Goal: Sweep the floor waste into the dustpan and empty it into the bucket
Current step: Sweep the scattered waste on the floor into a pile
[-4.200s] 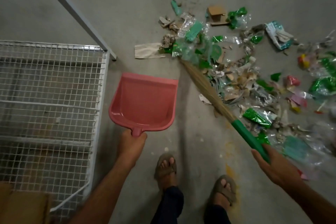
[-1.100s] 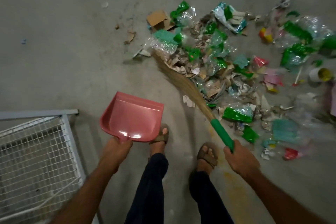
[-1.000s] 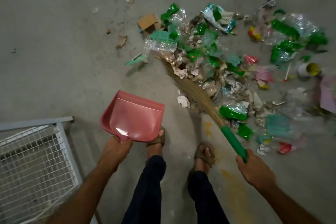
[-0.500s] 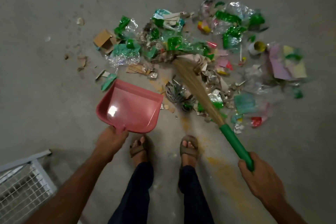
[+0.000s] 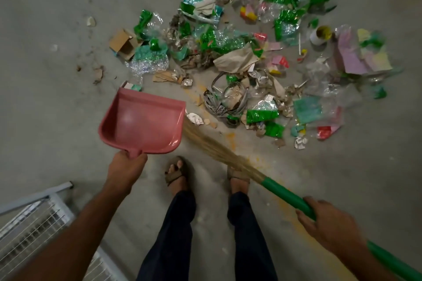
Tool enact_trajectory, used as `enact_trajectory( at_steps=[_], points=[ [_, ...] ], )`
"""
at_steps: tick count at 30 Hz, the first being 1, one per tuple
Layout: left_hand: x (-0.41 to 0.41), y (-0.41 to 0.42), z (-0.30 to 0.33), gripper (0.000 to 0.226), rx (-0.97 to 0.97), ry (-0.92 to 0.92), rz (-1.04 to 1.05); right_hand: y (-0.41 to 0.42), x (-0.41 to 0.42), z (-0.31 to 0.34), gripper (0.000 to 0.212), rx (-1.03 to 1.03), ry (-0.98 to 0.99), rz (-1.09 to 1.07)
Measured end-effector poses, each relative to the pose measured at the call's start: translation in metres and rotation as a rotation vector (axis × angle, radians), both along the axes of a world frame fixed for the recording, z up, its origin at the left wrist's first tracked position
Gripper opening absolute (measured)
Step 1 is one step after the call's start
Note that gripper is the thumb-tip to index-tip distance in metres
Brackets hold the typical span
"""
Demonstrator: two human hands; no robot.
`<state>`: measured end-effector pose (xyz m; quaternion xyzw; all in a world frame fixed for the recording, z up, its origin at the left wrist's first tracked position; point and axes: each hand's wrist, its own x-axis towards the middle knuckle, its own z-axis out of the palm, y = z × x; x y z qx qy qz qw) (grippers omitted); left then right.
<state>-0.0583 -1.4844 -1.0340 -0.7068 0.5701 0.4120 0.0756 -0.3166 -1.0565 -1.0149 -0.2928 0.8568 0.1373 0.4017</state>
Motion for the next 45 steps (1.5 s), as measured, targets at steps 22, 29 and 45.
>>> enact_trajectory(
  at_steps=[22, 29, 45],
  points=[
    [-0.066, 0.023, -0.003, 0.026, 0.105, 0.139, -0.053, 0.069, -0.070, 0.062, 0.043, -0.106, 0.117, -0.321],
    [-0.020, 0.010, 0.024, 0.034, 0.045, 0.109, 0.109, 0.017, -0.018, 0.035, 0.016, -0.105, -0.118, -0.216],
    [0.131, -0.051, 0.011, 0.010, -0.097, 0.124, 0.447, -0.445, 0.163, -0.057, 0.040, -0.240, -0.165, 0.448]
  ],
)
